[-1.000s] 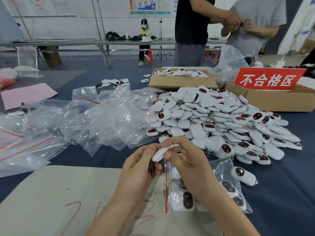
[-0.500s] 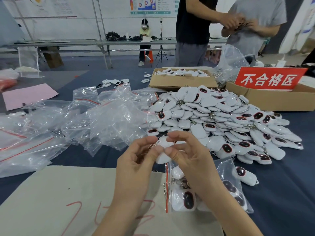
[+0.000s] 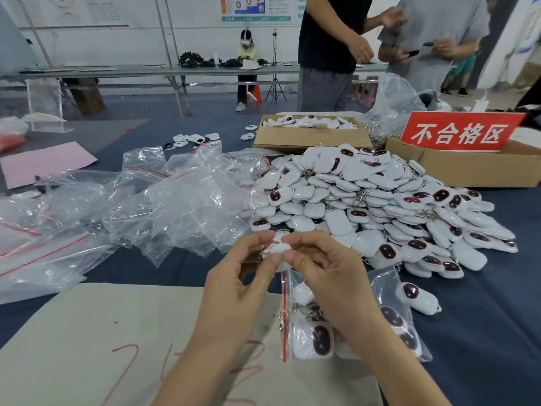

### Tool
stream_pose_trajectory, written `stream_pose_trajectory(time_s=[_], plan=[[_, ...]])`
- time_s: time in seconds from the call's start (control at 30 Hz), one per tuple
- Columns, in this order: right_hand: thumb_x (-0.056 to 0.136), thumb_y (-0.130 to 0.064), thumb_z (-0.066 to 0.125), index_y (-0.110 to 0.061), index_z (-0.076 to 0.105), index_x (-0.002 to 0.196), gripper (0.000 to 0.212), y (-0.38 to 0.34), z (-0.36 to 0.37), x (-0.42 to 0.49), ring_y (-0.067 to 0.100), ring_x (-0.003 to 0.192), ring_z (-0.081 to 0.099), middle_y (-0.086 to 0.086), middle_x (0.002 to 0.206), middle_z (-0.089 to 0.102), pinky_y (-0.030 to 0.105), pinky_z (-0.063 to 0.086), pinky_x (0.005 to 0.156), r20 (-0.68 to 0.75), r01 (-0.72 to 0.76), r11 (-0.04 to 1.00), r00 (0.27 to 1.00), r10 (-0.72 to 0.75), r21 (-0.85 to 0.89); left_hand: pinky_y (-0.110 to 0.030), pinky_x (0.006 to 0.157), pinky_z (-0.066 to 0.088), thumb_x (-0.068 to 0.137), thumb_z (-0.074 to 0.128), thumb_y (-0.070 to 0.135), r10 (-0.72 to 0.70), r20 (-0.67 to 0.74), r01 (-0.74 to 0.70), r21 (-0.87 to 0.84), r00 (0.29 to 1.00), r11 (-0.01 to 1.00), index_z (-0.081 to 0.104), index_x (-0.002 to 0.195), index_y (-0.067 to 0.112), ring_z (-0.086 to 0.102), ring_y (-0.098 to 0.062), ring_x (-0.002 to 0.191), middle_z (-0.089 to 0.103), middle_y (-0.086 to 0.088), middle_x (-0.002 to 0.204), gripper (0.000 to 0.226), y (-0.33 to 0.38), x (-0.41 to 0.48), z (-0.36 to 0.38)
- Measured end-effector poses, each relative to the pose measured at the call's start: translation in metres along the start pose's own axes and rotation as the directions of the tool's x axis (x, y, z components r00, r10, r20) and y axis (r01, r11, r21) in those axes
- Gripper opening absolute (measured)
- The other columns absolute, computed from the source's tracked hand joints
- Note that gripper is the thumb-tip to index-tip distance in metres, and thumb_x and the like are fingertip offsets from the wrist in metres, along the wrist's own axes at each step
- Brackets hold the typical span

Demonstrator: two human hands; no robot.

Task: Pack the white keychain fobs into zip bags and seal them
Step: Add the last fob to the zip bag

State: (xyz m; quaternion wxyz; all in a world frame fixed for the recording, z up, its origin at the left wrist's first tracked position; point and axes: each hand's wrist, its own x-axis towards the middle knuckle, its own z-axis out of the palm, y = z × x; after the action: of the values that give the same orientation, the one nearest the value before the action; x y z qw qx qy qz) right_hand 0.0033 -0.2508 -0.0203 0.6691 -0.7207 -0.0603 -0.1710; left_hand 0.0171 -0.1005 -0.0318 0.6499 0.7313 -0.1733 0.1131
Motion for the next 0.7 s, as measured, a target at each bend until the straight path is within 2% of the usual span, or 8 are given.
stream_pose_trajectory(time_s=[0.1, 0.17, 0.23, 0.33, 0.43, 0.53, 0.63, 0.7], plan=[[0.091, -0.015, 0.069, -0.038, 0.074, 0.093, 0.023, -0.003, -0.003, 0.001, 0.003, 0.083, 0.069, -0.014, 0.088, 0.075, 0.013, 0.053, 0.068, -0.036, 0.032, 0.999, 0.999, -0.033, -0.044, -0.009, 0.081, 0.047, 0.095, 0.065, 0.003, 0.043, 0.084, -0.055, 0.146, 0.996, 0.988, 0.069, 0.109, 0.035, 0.067, -0.007, 0.100, 0.070, 0.014, 0.107, 0.035, -0.002, 0.001, 0.000], [0.095, -0.016, 0.064, -0.040, 0.071, 0.096, 0.025, -0.005, -0.010, 0.004, 0.002, 0.087, 0.069, -0.016, 0.091, 0.075, 0.012, 0.053, 0.066, -0.077, 0.035, 0.998, 0.996, -0.039, -0.046, -0.007, 0.081, 0.045, 0.093, 0.065, -0.003, 0.021, 0.029, -0.024, 0.123, 0.999, 0.992, 0.069, 0.102, 0.032, 0.067, -0.006, 0.100, 0.070, 0.010, 0.107, 0.036, -0.003, 0.004, -0.005], [0.097, -0.015, 0.058, -0.038, 0.070, 0.100, 0.026, -0.005, -0.020, 0.007, -0.002, 0.091, 0.068, -0.018, 0.094, 0.075, 0.009, 0.051, 0.074, -0.120, 0.031, 0.998, 0.992, -0.038, -0.059, -0.006, 0.079, 0.045, 0.094, 0.064, -0.003, -0.057, -0.043, 0.059, 0.042, 0.997, 0.997, 0.069, 0.097, 0.030, 0.067, -0.003, 0.094, 0.072, 0.007, 0.107, 0.033, -0.005, 0.009, -0.014], [0.101, -0.014, 0.053, -0.037, 0.069, 0.103, 0.028, 0.000, -0.033, 0.010, -0.002, 0.097, 0.068, -0.018, 0.097, 0.075, 0.013, 0.051, 0.085, -0.162, -0.027, 0.994, 0.987, 0.009, -0.108, -0.007, 0.070, 0.046, 0.095, 0.059, -0.002, -0.170, -0.083, 0.176, 0.061, 0.982, 0.983, 0.068, 0.089, 0.030, 0.062, -0.004, 0.075, 0.072, 0.015, 0.085, 0.034, -0.010, 0.014, -0.026], [0.101, -0.018, 0.054, -0.041, 0.069, 0.100, 0.027, 0.007, -0.041, 0.012, -0.004, 0.077, 0.065, -0.021, 0.095, 0.074, 0.013, 0.050, 0.070, -0.140, -0.087, 0.979, 0.988, 0.062, -0.187, -0.017, 0.075, 0.054, 0.096, 0.054, -0.004, -0.301, 0.024, 0.300, 0.049, 0.953, 0.953, 0.068, 0.095, 0.023, 0.067, -0.003, 0.077, 0.076, 0.016, 0.092, 0.030, -0.012, 0.014, -0.028], [0.100, -0.032, 0.055, -0.046, 0.067, 0.103, 0.019, 0.015, -0.042, 0.010, -0.003, 0.055, 0.055, -0.020, 0.083, 0.070, 0.011, 0.046, 0.056, 0.008, -0.103, 0.895, 0.993, 0.119, -0.433, -0.019, 0.067, 0.053, 0.096, 0.060, 0.008, -0.450, 0.185, 0.443, 0.076, 0.874, 0.893, 0.071, 0.097, 0.024, 0.067, -0.010, 0.069, 0.077, 0.002, 0.084, 0.020, -0.013, 0.010, -0.029], [0.100, -0.041, 0.051, -0.038, 0.067, 0.114, 0.021, 0.019, -0.036, 0.009, -0.004, 0.089, 0.061, -0.021, 0.098, 0.066, 0.019, 0.050, 0.083, 0.188, -0.018, 0.722, 0.961, 0.203, -0.691, -0.020, 0.060, 0.049, 0.099, 0.055, 0.006, -0.462, 0.290, 0.444, 0.128, 0.838, 0.887, 0.067, 0.107, 0.014, 0.066, -0.016, 0.067, 0.074, -0.008, 0.078, 0.016, -0.013, 0.009, -0.030], [0.100, -0.046, 0.049, -0.036, 0.067, 0.116, 0.026, 0.019, -0.034, 0.008, -0.004, 0.099, 0.057, -0.020, 0.104, 0.064, 0.026, 0.048, 0.092, 0.254, 0.015, 0.690, 0.935, 0.246, -0.724, -0.021, 0.060, 0.049, 0.100, 0.056, 0.002, -0.467, 0.313, 0.457, 0.110, 0.827, 0.883, 0.064, 0.113, 0.012, 0.066, -0.018, 0.069, 0.074, -0.010, 0.082, 0.019, -0.011, 0.008, -0.029]])
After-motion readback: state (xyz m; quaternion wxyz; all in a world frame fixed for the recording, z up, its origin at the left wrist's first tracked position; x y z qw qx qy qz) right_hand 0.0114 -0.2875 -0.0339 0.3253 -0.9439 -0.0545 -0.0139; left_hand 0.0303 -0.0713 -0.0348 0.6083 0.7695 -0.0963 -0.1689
